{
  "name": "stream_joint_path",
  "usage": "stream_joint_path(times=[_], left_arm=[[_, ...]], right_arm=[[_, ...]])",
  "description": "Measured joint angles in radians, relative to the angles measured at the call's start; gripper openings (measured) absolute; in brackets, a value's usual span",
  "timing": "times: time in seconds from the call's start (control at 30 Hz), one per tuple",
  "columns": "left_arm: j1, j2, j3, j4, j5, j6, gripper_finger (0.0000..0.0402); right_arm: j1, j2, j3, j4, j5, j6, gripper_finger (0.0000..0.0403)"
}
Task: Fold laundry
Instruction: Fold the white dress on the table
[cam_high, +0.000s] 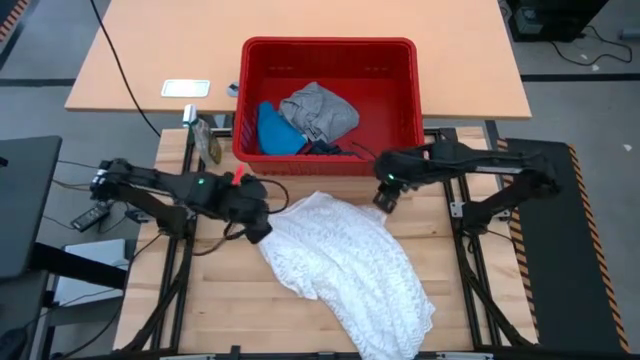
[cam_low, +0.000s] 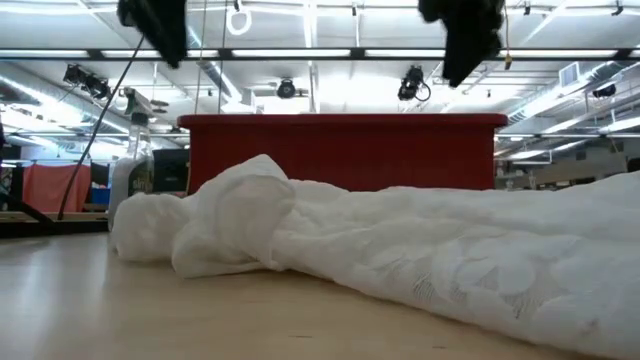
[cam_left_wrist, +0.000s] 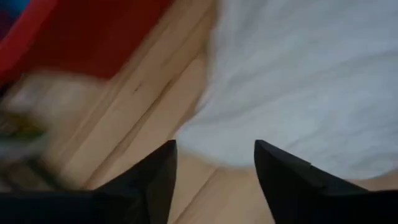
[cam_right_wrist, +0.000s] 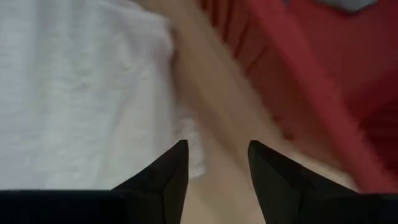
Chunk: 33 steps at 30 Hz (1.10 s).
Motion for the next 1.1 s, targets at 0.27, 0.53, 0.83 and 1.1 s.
stream_joint_path(times=[0.27,0.53,0.83,1.1], left_arm=[[-0.162,-0.022,-0.362,0.763,0.097,0.135,0.0219],[-0.282,0.021,-0.616,1.096,0.098,0.320,0.0202],[-0.338,0.055,-0.657,1.176,0.153,0.584,0.0206],[-0.341,0.203,-0.658,1.285,0.141,0.733,0.0205]], right_arm=[[0.240,-0.025,-0.090,0.110,-0.019,0.398,0.0162],[0.462,0.033,-0.365,0.519,-0.108,0.738,0.0123],[0.635,0.212,-0.367,0.631,-0.097,0.790,0.0097],[0.705,0.330,-0.283,0.655,-0.092,0.808,0.0118]])
